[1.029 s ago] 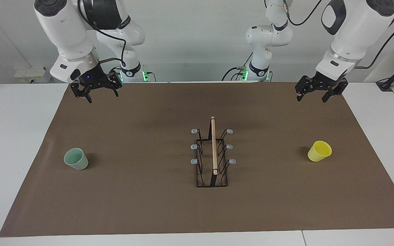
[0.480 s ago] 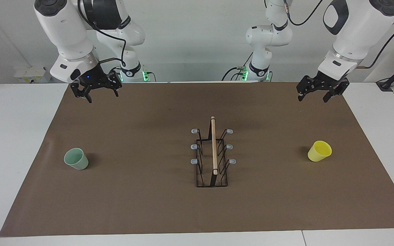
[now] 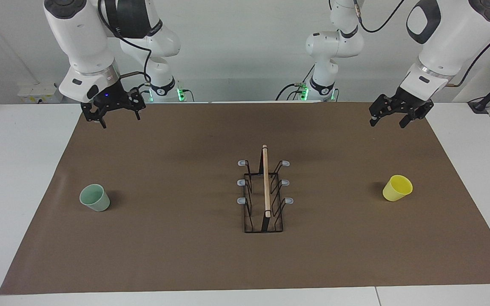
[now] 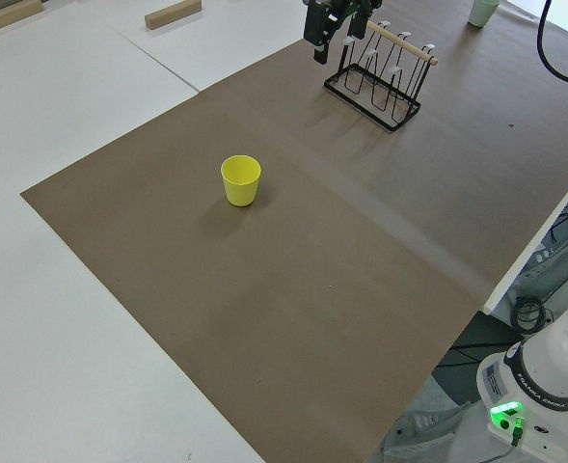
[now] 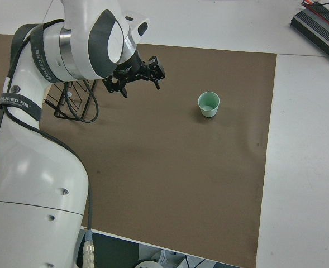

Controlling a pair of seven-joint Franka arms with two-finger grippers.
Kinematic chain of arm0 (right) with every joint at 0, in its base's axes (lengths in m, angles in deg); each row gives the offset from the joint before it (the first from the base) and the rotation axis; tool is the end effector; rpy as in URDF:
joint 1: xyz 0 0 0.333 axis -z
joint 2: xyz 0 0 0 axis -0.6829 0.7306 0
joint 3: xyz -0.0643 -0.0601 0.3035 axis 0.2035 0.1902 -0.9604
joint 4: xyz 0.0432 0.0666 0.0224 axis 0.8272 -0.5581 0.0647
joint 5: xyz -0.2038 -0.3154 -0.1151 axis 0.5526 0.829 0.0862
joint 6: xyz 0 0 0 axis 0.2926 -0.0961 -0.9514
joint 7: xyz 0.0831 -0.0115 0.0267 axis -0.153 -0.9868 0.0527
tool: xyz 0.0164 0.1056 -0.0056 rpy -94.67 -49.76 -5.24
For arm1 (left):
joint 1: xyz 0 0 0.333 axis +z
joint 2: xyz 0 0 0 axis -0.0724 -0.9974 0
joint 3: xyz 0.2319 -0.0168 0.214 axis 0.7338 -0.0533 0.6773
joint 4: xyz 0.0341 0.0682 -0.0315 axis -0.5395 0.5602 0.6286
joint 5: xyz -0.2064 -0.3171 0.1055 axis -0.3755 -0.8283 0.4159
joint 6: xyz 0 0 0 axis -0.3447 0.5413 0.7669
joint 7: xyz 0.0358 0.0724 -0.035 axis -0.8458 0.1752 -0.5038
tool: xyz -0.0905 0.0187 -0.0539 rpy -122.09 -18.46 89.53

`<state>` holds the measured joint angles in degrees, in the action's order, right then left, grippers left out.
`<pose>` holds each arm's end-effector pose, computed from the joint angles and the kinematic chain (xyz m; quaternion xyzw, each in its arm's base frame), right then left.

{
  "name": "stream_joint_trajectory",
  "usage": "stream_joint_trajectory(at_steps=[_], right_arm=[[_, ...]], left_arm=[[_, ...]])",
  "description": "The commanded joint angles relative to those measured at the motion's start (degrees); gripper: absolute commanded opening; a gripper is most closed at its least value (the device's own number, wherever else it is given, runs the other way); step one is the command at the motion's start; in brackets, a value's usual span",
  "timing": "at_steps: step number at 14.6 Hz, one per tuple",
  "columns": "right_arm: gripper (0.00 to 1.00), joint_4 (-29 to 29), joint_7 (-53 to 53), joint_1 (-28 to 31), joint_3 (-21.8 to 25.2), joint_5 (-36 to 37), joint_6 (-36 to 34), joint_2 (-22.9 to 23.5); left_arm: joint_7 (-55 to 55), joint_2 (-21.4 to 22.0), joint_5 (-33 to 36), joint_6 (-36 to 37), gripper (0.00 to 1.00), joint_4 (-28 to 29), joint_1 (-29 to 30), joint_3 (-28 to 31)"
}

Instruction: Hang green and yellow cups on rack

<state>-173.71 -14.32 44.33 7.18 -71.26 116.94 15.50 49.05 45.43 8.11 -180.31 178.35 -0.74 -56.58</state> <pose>0.5486 0.0387 0.5956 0.9785 0.1995 -0.0311 0.0427 0.5666 -0.0380 0.5996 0.9985 -0.0231 -0.0076 0.0485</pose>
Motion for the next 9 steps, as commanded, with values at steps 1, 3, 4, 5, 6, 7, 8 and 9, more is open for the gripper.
stream_joint_trajectory(at_steps=[1, 3, 4, 5, 6, 7, 8, 9], right_arm=[[1.00, 2.8, 8.6, 1.7, -0.3, 4.0, -0.9, 1.5], [1.00, 4.0, 18.3, 1.7, -0.4, 9.1, -0.2, 2.7], [1.00, 4.0, 23.4, 1.7, -0.4, 11.3, 0.9, 2.9], [1.00, 4.0, 28.5, 1.6, -0.4, 13.8, 1.9, 2.9], [1.00, 3.7, 33.2, 1.6, -0.4, 15.7, 2.4, 2.9], [1.00, 3.5, 37.9, 1.5, -0.4, 17.2, 2.7, 2.9], [1.00, 3.0, 42.5, 1.0, -0.5, 20.1, 3.2, 2.8], [1.00, 2.4, 45.6, 0.9, -0.6, 22.2, 3.5, 2.7]], left_arm=[[-3.4, -2.6, -1.4, 0.3, 1.00, -1.7, 0.0, 1.1], [-9.8, -6.0, -2.6, 0.2, 1.00, -4.6, -0.1, 2.5], [-12.2, -8.2, -3.5, 0.3, 1.00, -7.0, -0.4, 4.2], [-15.0, -9.7, -4.7, 0.3, 1.00, -8.2, -0.5, 5.4], [-19.2, -10.3, -6.5, -0.3, 1.00, -8.3, -0.5, 6.8], [-23.8, -11.2, -7.8, -0.6, 1.00, -8.4, -0.6, 8.1], [-27.0, -12.6, -8.5, -0.6, 1.00, -9.3, -1.1, 9.3], [-29.4, -13.9, -9.6, -1.2, 1.00, -10.1, -1.9, 10.8]])
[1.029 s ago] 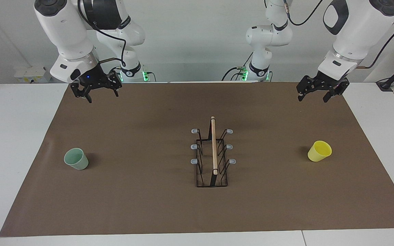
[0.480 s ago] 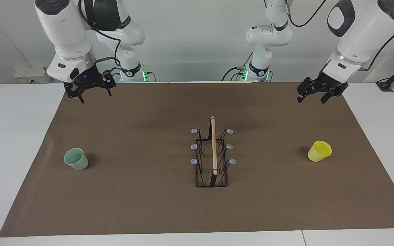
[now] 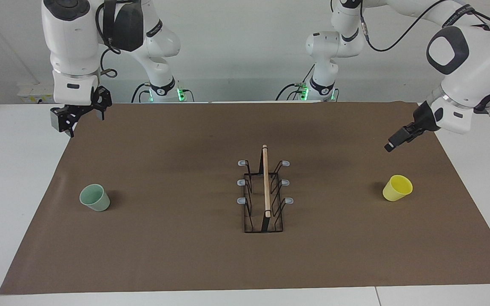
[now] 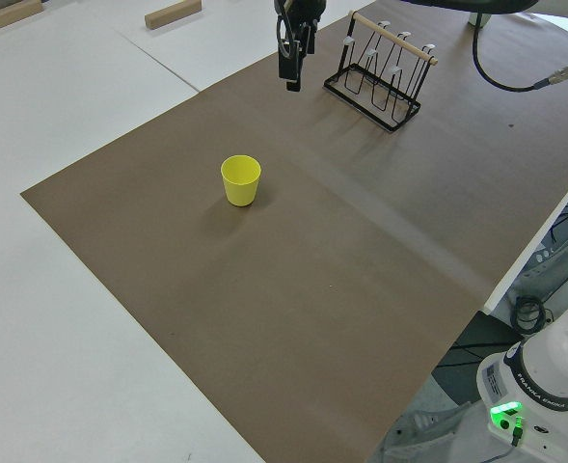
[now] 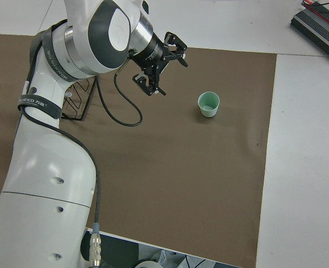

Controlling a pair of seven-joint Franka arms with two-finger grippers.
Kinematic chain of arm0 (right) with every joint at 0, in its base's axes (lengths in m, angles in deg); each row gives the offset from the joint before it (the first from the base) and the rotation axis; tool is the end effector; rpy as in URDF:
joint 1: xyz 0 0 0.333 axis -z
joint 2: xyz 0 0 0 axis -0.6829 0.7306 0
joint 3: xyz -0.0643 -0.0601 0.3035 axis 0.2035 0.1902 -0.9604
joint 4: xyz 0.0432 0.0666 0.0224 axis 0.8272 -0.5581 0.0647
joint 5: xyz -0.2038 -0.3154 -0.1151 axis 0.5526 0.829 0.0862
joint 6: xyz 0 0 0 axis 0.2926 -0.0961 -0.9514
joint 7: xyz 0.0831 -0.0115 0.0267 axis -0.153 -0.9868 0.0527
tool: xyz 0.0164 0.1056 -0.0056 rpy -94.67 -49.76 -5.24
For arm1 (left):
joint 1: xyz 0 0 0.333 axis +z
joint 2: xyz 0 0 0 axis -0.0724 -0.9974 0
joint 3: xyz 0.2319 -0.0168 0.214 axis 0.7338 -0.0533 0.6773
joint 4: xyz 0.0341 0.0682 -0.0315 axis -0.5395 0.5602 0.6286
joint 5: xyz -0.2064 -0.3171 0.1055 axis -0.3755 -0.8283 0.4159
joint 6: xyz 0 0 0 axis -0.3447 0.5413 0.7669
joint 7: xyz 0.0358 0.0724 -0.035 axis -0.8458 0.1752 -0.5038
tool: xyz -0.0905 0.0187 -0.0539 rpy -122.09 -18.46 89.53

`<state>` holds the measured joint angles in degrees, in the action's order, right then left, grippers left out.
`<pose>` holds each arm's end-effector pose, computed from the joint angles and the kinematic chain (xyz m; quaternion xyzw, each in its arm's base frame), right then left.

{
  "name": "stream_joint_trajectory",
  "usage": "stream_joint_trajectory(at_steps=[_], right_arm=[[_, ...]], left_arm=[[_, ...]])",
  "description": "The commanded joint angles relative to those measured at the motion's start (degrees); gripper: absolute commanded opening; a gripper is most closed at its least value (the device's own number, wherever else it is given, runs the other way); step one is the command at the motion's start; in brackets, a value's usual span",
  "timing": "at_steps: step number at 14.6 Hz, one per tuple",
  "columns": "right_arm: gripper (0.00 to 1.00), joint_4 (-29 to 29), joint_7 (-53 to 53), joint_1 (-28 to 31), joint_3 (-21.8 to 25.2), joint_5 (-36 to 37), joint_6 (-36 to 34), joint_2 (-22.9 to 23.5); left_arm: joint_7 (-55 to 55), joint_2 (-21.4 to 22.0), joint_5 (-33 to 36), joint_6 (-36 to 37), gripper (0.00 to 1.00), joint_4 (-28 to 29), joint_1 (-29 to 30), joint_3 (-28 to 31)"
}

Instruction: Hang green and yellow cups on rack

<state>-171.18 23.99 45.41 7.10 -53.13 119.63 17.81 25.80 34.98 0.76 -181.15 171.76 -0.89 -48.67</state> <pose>0.5698 -0.0013 0.6058 0.8415 0.5018 -0.0886 0.1796 0.6205 0.0205 0.5499 0.9632 0.2497 -0.0454 0.0881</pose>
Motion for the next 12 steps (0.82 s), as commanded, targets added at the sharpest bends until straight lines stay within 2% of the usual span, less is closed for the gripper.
stream_joint_trajectory(at_steps=[1, 3, 8, 11, 12], right_arm=[[1.00, -0.6, 8.4, -0.3, -0.6, 4.8, 1.1, 0.2], [1.00, -1.7, 10.0, -0.3, -0.6, 7.0, 1.6, -0.1], [1.00, -4.5, 12.2, -2.2, -0.9, 15.4, 2.2, -1.0], [1.00, -10.1, 14.2, -1.1, -0.9, 17.4, 8.0, -2.9], [1.00, -12.0, 20.6, -0.2, -0.9, 17.5, 9.9, -3.8]], left_arm=[[-7.6, -4.3, -4.9, -0.6, 1.00, -3.8, -1.7, 5.2], [-10.7, -7.1, -7.9, -0.5, 1.00, -4.2, -4.0, 10.5], [-13.8, -14.8, -13.3, -0.7, 1.00, -8.7, -3.9, 15.8], [-15.1, -20.2, -23.3, -0.7, 1.00, -11.4, -1.4, 18.9], [-15.4, -21.3, -23.6, -1.2, 1.00, -11.3, -1.2, 19.6]])
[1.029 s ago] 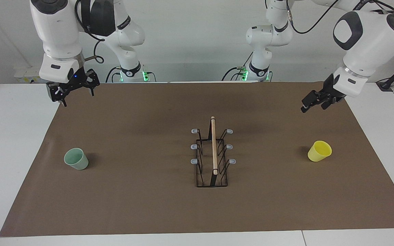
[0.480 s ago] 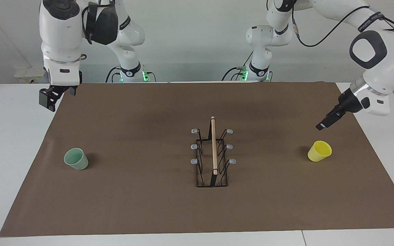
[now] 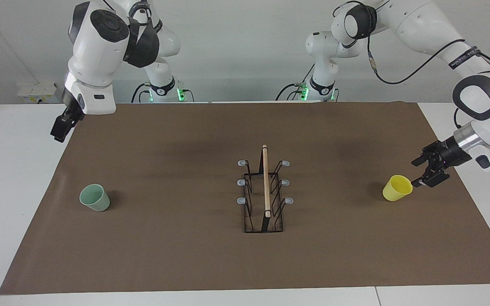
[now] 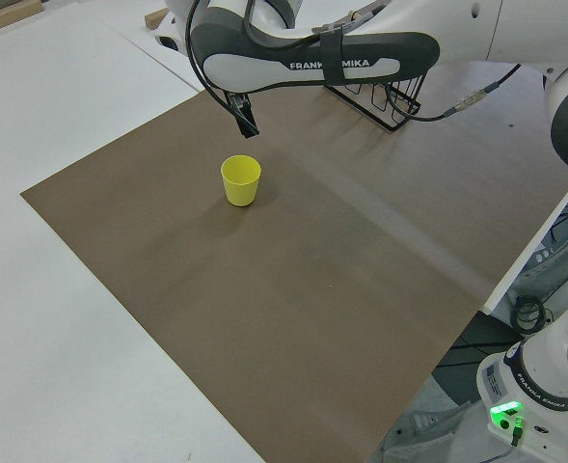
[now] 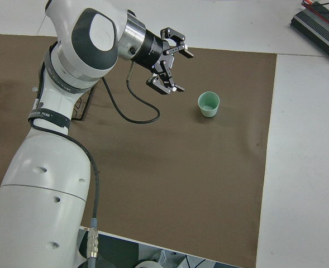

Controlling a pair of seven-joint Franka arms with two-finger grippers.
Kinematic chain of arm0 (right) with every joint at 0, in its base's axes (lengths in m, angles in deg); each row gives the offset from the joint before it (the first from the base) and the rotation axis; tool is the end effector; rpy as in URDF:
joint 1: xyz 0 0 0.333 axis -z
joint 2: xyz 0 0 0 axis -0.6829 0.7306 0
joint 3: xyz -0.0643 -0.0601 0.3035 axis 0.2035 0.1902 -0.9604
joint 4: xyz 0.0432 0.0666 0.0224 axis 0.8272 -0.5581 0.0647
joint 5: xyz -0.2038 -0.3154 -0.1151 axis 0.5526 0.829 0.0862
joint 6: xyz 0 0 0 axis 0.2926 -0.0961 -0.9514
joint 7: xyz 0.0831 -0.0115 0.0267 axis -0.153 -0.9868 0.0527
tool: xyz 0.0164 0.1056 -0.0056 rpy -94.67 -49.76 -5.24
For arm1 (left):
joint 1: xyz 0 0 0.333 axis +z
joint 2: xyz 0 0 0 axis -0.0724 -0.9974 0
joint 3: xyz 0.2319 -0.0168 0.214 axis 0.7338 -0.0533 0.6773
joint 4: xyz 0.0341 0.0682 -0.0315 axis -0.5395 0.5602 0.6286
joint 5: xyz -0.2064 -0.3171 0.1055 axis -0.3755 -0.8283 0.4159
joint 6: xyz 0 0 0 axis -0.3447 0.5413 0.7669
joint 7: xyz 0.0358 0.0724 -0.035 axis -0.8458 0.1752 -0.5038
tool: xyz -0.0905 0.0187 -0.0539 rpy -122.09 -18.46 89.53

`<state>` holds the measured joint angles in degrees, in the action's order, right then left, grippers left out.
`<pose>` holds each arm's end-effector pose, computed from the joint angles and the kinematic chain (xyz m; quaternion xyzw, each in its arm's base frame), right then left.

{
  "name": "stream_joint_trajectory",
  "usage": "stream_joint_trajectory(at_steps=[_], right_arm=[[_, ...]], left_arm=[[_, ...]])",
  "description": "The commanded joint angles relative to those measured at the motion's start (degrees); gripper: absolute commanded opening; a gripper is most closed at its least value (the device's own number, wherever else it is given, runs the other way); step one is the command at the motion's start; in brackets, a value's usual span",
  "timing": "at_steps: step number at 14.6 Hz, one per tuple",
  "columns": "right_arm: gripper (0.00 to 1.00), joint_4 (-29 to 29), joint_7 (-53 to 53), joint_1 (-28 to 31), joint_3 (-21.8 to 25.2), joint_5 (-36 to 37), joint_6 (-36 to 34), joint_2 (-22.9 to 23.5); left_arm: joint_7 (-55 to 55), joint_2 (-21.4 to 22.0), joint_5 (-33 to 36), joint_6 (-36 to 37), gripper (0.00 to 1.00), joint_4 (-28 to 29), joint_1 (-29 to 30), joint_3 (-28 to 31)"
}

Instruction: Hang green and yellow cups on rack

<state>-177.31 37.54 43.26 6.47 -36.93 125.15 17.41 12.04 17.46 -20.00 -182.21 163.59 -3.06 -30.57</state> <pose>0.5754 0.0089 0.5795 0.7061 0.6252 -0.1755 0.2825 0.6770 0.1259 0.4491 0.8479 0.4967 -0.0973 0.1580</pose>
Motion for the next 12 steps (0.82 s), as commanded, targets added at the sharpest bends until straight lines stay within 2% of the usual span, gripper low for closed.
stream_joint_trajectory(at_steps=[1, 2, 3, 5, 6, 10, 12], right_arm=[[1.00, -9.5, 11.3, 2.4, -0.1, 1.9, 6.7, -5.0], [1.00, -11.5, 11.9, 2.5, -0.1, 3.9, 9.8, -5.6], [1.00, -12.1, 12.0, 2.3, -0.1, 7.3, 12.8, -4.3], [1.00, -10.9, 11.3, -0.9, -0.4, 15.2, 12.3, 3.9], [1.00, -11.0, 8.5, -1.9, -0.4, 16.8, 12.5, 6.6], [1.00, -11.7, 1.0, -1.8, -0.4, 20.5, 15.4, 11.4], [1.00, -12.1, -2.4, -2.6, -0.4, 25.8, 16.7, 15.4]], left_arm=[[-1.8, -4.1, -3.0, -1.1, 1.00, -2.7, 0.8, 2.1], [-2.2, -4.5, -3.1, -1.7, 1.00, -2.5, 1.0, 2.4], [-2.4, -4.7, -2.9, -2.8, 1.00, -2.0, 1.1, 2.6], [-2.9, -5.3, -3.4, -6.4, 1.00, 0.8, 1.1, 3.5], [-3.0, -5.3, -3.9, -8.8, 1.00, 2.4, 1.3, 3.6], [-3.3, -5.3, -5.3, -13.1, 1.00, 7.1, 1.7, 4.0], [-3.2, -4.8, -8.3, -13.3, 1.00, 9.6, 1.8, 4.3]])
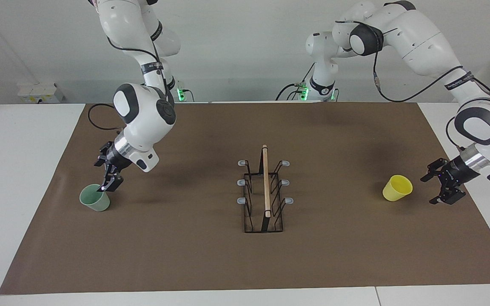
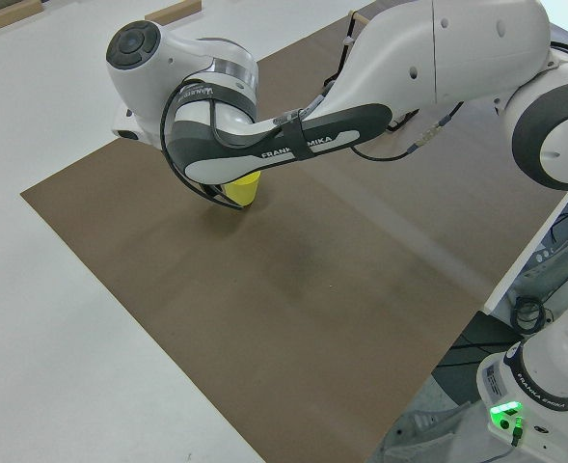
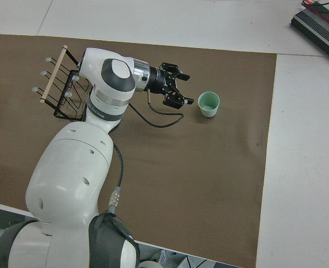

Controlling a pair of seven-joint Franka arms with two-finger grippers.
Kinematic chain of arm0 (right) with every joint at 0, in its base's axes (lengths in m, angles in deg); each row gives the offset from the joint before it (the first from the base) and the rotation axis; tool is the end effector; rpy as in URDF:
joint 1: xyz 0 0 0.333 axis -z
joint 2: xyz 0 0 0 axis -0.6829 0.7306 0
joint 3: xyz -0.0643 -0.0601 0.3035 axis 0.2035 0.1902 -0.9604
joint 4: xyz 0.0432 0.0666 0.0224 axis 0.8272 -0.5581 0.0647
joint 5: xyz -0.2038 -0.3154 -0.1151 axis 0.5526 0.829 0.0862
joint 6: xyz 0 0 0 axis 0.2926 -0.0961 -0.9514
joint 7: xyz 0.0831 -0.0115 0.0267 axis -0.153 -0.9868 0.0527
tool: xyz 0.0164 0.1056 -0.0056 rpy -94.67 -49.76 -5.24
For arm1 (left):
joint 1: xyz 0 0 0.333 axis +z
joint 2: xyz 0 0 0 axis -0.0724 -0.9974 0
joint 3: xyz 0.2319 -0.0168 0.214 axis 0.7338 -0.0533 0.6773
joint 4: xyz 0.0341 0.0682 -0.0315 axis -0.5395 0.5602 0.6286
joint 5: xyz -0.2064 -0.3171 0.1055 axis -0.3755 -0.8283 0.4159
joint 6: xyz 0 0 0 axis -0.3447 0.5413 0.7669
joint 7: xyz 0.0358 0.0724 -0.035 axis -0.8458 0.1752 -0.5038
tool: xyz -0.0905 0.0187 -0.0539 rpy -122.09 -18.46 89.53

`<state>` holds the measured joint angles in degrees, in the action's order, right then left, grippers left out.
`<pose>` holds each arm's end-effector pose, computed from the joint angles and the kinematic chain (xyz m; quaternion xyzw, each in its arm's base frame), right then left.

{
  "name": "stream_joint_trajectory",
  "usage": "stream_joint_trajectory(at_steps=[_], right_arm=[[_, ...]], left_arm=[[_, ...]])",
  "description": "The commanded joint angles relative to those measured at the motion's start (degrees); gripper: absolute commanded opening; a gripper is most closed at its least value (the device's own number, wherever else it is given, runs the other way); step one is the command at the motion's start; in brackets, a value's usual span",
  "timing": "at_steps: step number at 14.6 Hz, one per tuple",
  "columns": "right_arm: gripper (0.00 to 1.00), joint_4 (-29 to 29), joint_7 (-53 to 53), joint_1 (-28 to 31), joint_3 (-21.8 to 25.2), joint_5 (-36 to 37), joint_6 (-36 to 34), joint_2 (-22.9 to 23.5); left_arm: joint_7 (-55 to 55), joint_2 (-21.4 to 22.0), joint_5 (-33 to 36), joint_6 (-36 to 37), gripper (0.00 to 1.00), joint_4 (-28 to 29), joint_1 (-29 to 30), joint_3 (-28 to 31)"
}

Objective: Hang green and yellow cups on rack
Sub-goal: 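Grasp the yellow cup with the left gripper while the right gripper grasps the green cup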

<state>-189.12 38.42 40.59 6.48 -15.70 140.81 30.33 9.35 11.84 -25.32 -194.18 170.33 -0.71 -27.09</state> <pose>0.6091 0.0442 0.3776 0.5049 0.7466 -0.2752 0.3345 0.6697 0.2034 0.3564 0.7766 0.6061 -0.0737 0.1554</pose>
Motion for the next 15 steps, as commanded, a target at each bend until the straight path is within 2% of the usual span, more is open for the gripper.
stream_joint_trajectory(at_steps=[1, 3, 5, 8, 10, 15], right_arm=[[1.00, -0.3, -7.3, -0.2, -0.4, 7.5, 0.3, 4.9], [1.00, -0.5, -12.9, -1.0, -0.4, 11.1, -0.3, 8.1], [1.00, -0.5, -14.2, -0.9, -0.4, 12.3, -0.1, 9.1], [1.00, -0.9, -19.1, -0.5, -0.4, 14.5, -0.2, 11.2], [1.00, -2.0, -21.9, -0.2, -0.4, 16.1, 0.2, 11.5], [1.00, -4.6, -27.6, 0.4, -0.4, 17.6, 0.4, 11.2]], left_arm=[[-0.7, 1.2, -4.8, -1.5, 1.00, 5.0, -0.8, 1.4], [-0.8, 3.4, -8.7, -1.8, 1.00, 9.7, -0.7, 1.8], [-1.3, 5.4, -14.3, -2.7, 1.00, 14.2, -0.7, 1.8], [-4.9, 7.1, -16.3, -6.4, 1.00, 19.3, -1.3, 1.7], [-5.7, 8.6, -20.0, -9.3, 1.00, 23.7, -1.7, 1.7], [-11.0, 9.7, -25.2, -12.1, 1.00, 27.0, -3.6, 1.1]])
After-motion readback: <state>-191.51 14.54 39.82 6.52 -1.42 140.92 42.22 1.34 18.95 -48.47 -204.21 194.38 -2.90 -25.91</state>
